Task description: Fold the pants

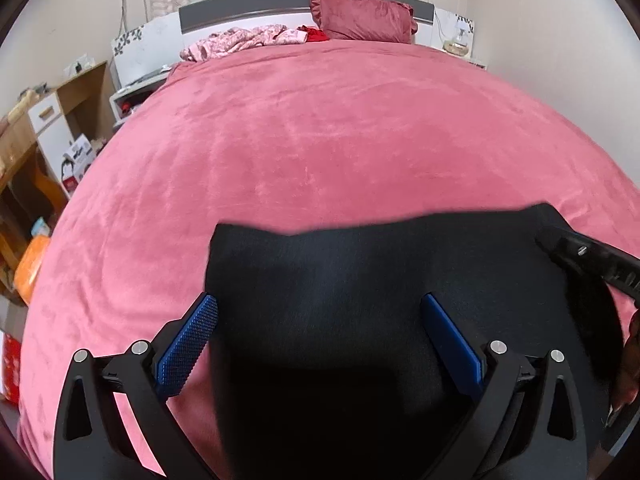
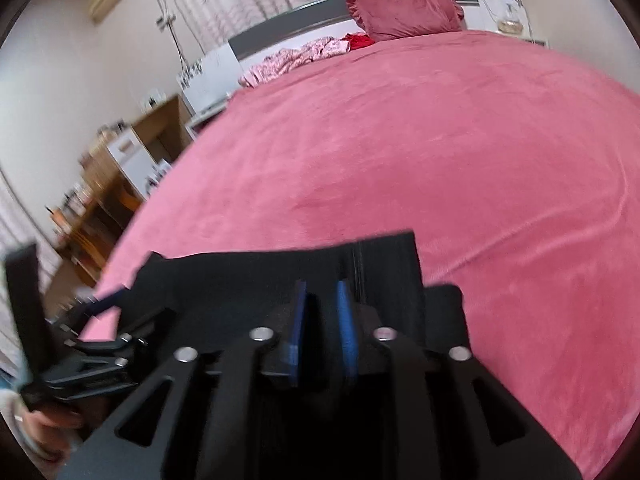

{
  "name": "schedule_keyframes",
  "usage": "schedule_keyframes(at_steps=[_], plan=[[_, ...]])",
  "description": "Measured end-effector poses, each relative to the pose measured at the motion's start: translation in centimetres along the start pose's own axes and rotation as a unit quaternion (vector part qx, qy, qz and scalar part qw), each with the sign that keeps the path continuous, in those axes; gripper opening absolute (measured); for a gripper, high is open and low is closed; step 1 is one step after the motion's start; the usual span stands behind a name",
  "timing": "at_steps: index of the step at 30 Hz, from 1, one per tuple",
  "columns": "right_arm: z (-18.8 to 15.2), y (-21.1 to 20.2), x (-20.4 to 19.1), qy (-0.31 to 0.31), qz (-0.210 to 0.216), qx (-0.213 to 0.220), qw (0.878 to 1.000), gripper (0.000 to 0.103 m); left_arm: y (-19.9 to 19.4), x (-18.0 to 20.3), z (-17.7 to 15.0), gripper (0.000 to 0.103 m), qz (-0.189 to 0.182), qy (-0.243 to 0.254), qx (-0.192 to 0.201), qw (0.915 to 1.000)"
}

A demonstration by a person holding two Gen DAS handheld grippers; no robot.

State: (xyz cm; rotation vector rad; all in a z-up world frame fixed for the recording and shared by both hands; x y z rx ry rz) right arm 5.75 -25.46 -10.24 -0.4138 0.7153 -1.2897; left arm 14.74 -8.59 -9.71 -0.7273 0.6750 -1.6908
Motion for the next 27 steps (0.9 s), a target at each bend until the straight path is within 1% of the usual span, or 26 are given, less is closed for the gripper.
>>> schedule_keyframes(at_steps=[1, 2, 4, 7, 9, 11, 12, 15, 16, 18, 21, 23, 25, 26, 27], plan=[[-0.1, -1.4, -0.1, 0.002, -0.011, 0.003, 1.0, 0.054, -0.8, -0.4, -0.6, 0.1, -0.014, -0.013, -0.007, 0.9998], [-0.2, -2.4, -0.3, 0.001, -0.026, 0.004, 1.0, 0.058, -1.5, -0.7, -1.2, 0.1, -0.028, -0.027, -0.012, 0.9992], [-0.9, -4.5, -0.6, -0.005, -0.026, -0.001, 1.0, 0.058, -3.0, -2.0, -2.9, 0.1, -0.057, -0.065, -0.024, 0.996], [-2.7, -6.5, -0.3, -0.002, -0.04, -0.039, 0.998, 0.058, -4.5, -3.6, -5.2, 0.1, -0.069, -0.096, -0.031, 0.9925], [-4.0, -7.3, 0.2, 0.017, -0.043, -0.06, 0.997, 0.057, -5.3, -4.3, -6.5, 0.1, -0.076, -0.101, -0.036, 0.9914], [-5.5, -8.0, 0.4, 0.036, -0.035, -0.082, 0.995, 0.047, -5.9, -4.9, -7.5, 0.1, -0.081, -0.106, -0.045, 0.99], [-6.1, -7.9, 0.2, 0.039, -0.025, -0.091, 0.995, 0.035, -6.1, -5.1, -7.8, 0.1, -0.086, -0.111, -0.047, 0.989], [-6.7, -6.8, -0.1, 0.025, -0.036, -0.115, 0.992, 0.028, -6.0, -5.0, -8.3, 0.1, -0.088, -0.122, -0.055, 0.9871], [-6.5, -6.7, -0.2, 0.026, -0.038, -0.118, 0.992, 0.018, -6.1, -5.1, -8.5, 0.1, -0.089, -0.125, -0.055, 0.9867], [-6.1, -6.9, -0.4, 0.023, -0.039, -0.123, 0.991, 0.008, -6.5, -4.9, -8.7, 0.1, -0.094, -0.123, -0.057, 0.9863], [-5.6, -8.3, -0.7, 0.021, -0.042, -0.119, 0.992, 0.007, -7.4, -4.1, -8.7, 0.1, -0.105, -0.097, -0.052, 0.9883], [-6.3, -8.4, -0.2, 0.027, -0.049, -0.13, 0.99, 0.006, -7.8, -3.0, -9.3, 0.1, -0.112, -0.058, -0.052, 0.9906], [-7.2, -7.6, 0.7, 0.036, -0.06, -0.145, 0.987, 0.006, -7.6, -2.0, -10.0, 0.1, -0.11, -0.025, -0.059, 0.9919], [-7.8, -7.4, 1.1, 0.046, -0.054, -0.148, 0.986, 0.006, -7.4, -1.7, -10.3, 0.1, -0.113, -0.017, -0.063, 0.9915], [-8.0, -7.1, 1.4, 0.057, -0.045, -0.146, 0.987, 0.006, -7.1, -1.7, -10.6, 0.1, -0.119, -0.02, -0.07, 0.9902]])
Point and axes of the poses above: each gripper's, at about its wrist camera, not at the fingertips, and y roughly the way its jaws point, x to its right, z to its top, the point moved 5 cm from there along y, roughly the way its jaws point, and after that the axes turned 10 degrees about -y, right-handed, at the moved point
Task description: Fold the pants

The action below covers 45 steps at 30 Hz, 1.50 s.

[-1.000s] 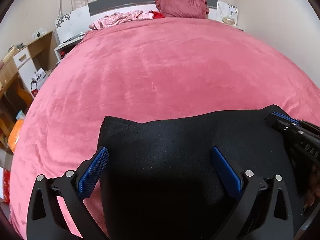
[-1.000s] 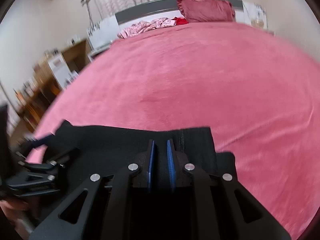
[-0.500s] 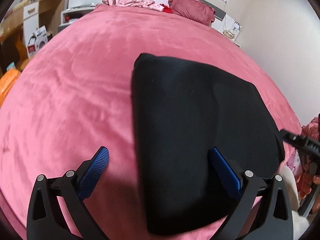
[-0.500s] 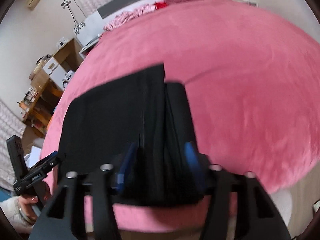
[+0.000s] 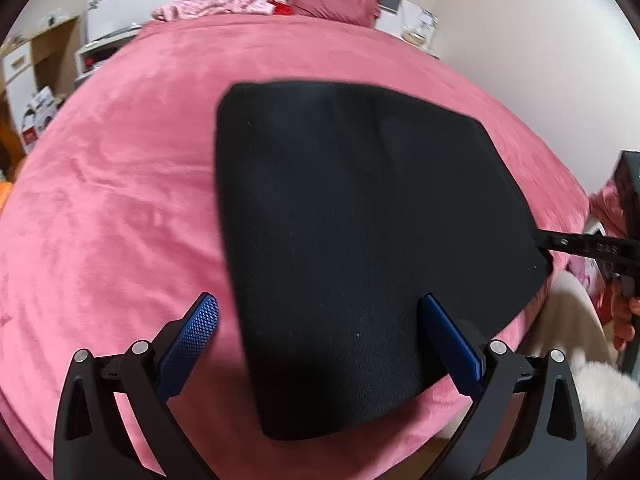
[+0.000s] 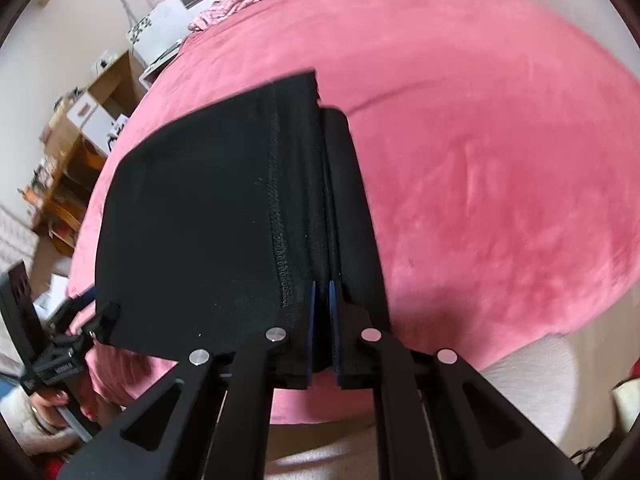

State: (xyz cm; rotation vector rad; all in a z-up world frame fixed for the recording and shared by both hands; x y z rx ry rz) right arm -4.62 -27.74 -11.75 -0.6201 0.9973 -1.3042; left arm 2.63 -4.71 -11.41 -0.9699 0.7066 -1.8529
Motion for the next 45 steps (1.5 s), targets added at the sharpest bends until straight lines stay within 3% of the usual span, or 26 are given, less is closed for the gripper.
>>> schedule_keyframes(at_steps=[3, 4, 9, 12, 14, 17, 20, 22, 30, 34, 40, 45], plan=[[0.3, -0.4, -0.1, 0.0, 0.001, 0.009, 1.0, 0.01, 0.2, -0.9, 0.1, 0.1, -0.024, -0.036, -0.015, 0.9989], [0.6, -1.0, -0.4, -0.011, -0.018, 0.022, 1.0, 0.024, 0.1, -1.2, 0.2, 0.1, -0.031, -0.05, -0.017, 0.9981], [2.4, -2.9, -3.3, -0.093, -0.053, 0.089, 0.99, 0.027, -1.7, -1.3, 1.1, 0.1, -0.001, -0.041, 0.038, 0.9984], [2.3, -0.9, -4.0, -0.125, -0.068, 0.055, 0.988, 0.024, -1.1, -1.5, 0.9, 0.1, 0.006, -0.036, 0.031, 0.9989], [1.7, 0.7, -2.5, -0.095, -0.062, 0.031, 0.993, 0.026, -0.8, -1.8, 0.5, 0.1, -0.002, -0.044, 0.023, 0.9987], [1.7, 0.4, -1.3, -0.071, -0.046, 0.034, 0.996, 0.032, -0.4, -2.2, 0.4, 0.1, -0.017, -0.063, 0.009, 0.9978], [1.6, 0.1, -0.9, -0.066, -0.067, 0.043, 0.995, 0.055, -0.2, -2.3, 0.5, 0.1, -0.019, -0.076, 0.004, 0.9969], [1.1, 0.1, -0.6, -0.046, -0.046, 0.043, 0.997, 0.056, -0.3, -2.2, 0.5, 0.1, -0.015, -0.074, 0.004, 0.9971], [0.4, -0.4, 0.9, -0.009, -0.028, 0.029, 0.999, 0.086, -0.5, -1.8, 0.9, 0.1, 0.0, -0.067, 0.009, 0.9977], [0.3, -0.2, 1.0, 0.008, 0.048, 0.023, 0.999, 0.095, -0.7, -1.8, 1.3, 0.1, 0.002, -0.071, 0.005, 0.9975], [-0.3, 1.5, 2.5, 0.071, 0.133, -0.003, 0.989, 0.096, -0.8, -1.8, 1.4, 0.1, 0.004, -0.068, 0.002, 0.9977], [-0.4, 1.4, 3.5, 0.09, 0.153, 0.003, 0.984, 0.096, -0.4, -2.1, 1.3, 0.1, -0.012, -0.08, -0.011, 0.9966]])
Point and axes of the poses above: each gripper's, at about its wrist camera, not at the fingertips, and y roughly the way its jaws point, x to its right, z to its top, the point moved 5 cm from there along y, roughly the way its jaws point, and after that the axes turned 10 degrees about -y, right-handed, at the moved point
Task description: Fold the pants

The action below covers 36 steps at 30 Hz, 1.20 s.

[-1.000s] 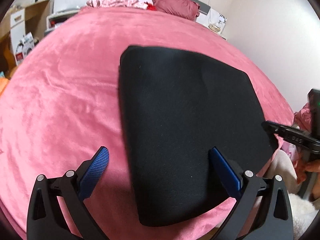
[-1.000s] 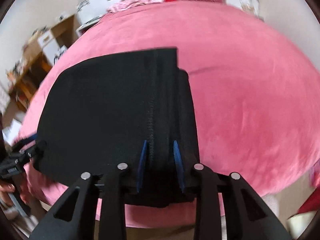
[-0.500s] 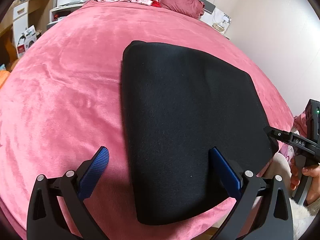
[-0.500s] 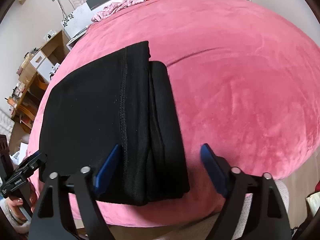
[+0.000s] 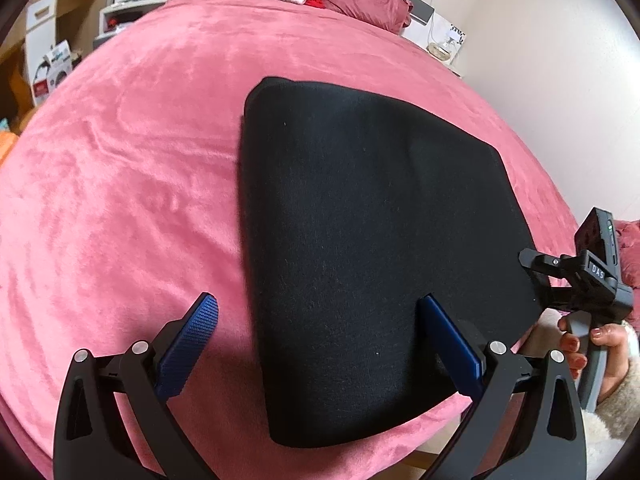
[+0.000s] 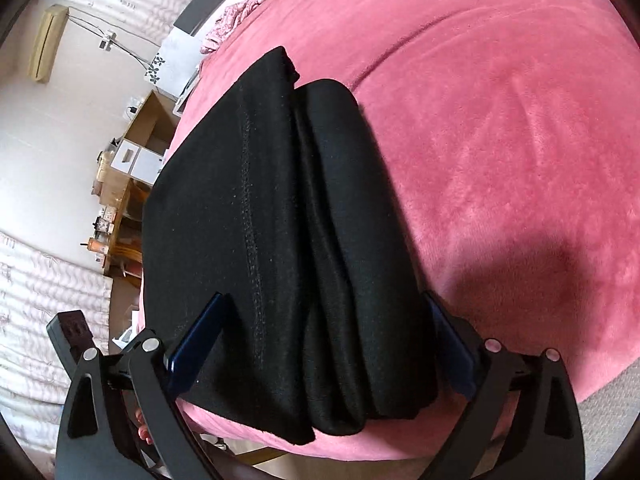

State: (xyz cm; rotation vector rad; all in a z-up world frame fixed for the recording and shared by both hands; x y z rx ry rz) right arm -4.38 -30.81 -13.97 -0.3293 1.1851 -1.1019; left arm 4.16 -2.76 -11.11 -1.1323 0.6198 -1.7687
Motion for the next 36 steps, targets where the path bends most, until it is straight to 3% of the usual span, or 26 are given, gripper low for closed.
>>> schedule_keyframes(at_steps=[13, 30, 34, 36], plan=[[0.7, 1.1, -1.4, -0.007, 0.015, 0.009, 1.0, 0.095, 2.0, 0.8, -0.1, 0.1, -0.051, -0.012, -0.055, 0.9971], [0.6, 1.6, -0.8, -0.001, 0.026, 0.014, 1.0, 0.095, 2.0, 0.9, 0.1, 0.1, -0.067, -0.01, -0.068, 0.9953], [0.7, 1.6, -1.3, -0.019, 0.02, 0.017, 0.999, 0.082, 1.9, 0.9, 0.1, 0.099, -0.066, 0.002, -0.065, 0.9957], [0.7, 1.7, -1.6, -0.026, 0.021, 0.018, 0.999, 0.075, 1.7, 1.3, -0.1, 0.09, -0.059, 0.024, -0.058, 0.9963]])
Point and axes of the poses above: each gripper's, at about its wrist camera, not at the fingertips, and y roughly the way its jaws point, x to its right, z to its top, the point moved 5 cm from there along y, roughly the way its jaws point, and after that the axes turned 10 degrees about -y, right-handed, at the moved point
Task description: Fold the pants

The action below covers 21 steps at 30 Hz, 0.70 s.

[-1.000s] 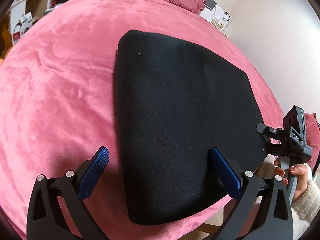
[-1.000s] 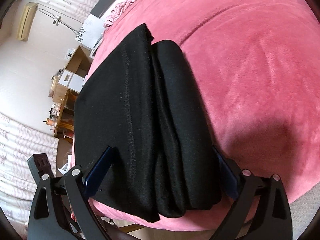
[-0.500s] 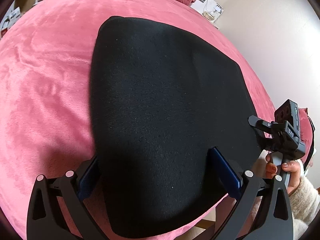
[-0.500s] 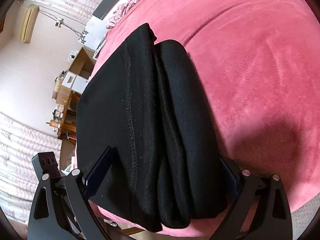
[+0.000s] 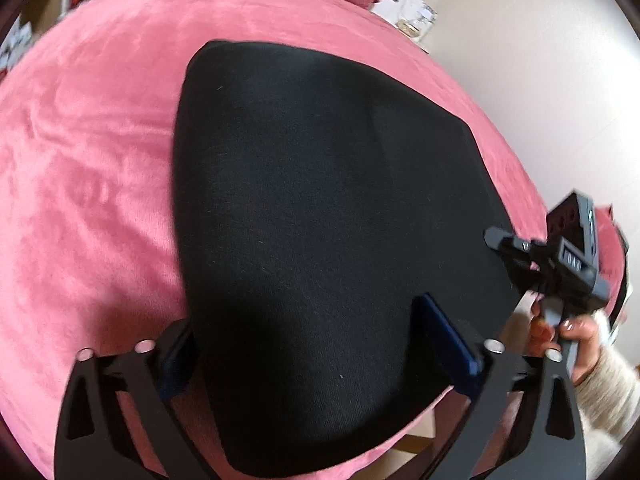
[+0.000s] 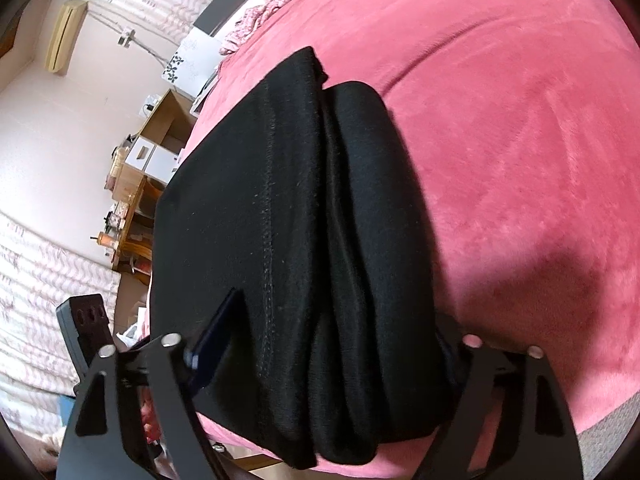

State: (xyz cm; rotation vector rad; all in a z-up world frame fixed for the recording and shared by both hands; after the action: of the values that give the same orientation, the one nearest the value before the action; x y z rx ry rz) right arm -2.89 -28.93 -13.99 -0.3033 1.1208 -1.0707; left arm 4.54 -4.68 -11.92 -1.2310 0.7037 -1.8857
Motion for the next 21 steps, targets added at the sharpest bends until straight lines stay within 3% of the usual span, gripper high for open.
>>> schedule_keyframes(at_steps=[5, 8, 14, 21], plan=[[0.1, -0.6, -2.3, -0.05, -0.021, 0.009, 0.998, 0.059, -2.4, 0.8, -0.2, 0.055, 0.01, 0.04, 0.027, 0.9988], [0.1, -1.2, -4.3, -0.091, -0.032, 0.018, 0.995, 0.052, -3.7, 0.8, -0.4, 0.047, 0.015, 0.044, 0.029, 0.9985], [0.7, -0.8, -7.2, -0.12, -0.019, 0.035, 0.992, 0.05, -6.4, 0.7, -0.1, 0.044, 0.051, 0.082, 0.065, 0.9933], [4.5, 1.9, -8.9, -0.147, -0.01, 0.053, 0.988, 0.05, -7.7, 0.0, 5.2, 0.044, 0.079, 0.089, 0.125, 0.985]])
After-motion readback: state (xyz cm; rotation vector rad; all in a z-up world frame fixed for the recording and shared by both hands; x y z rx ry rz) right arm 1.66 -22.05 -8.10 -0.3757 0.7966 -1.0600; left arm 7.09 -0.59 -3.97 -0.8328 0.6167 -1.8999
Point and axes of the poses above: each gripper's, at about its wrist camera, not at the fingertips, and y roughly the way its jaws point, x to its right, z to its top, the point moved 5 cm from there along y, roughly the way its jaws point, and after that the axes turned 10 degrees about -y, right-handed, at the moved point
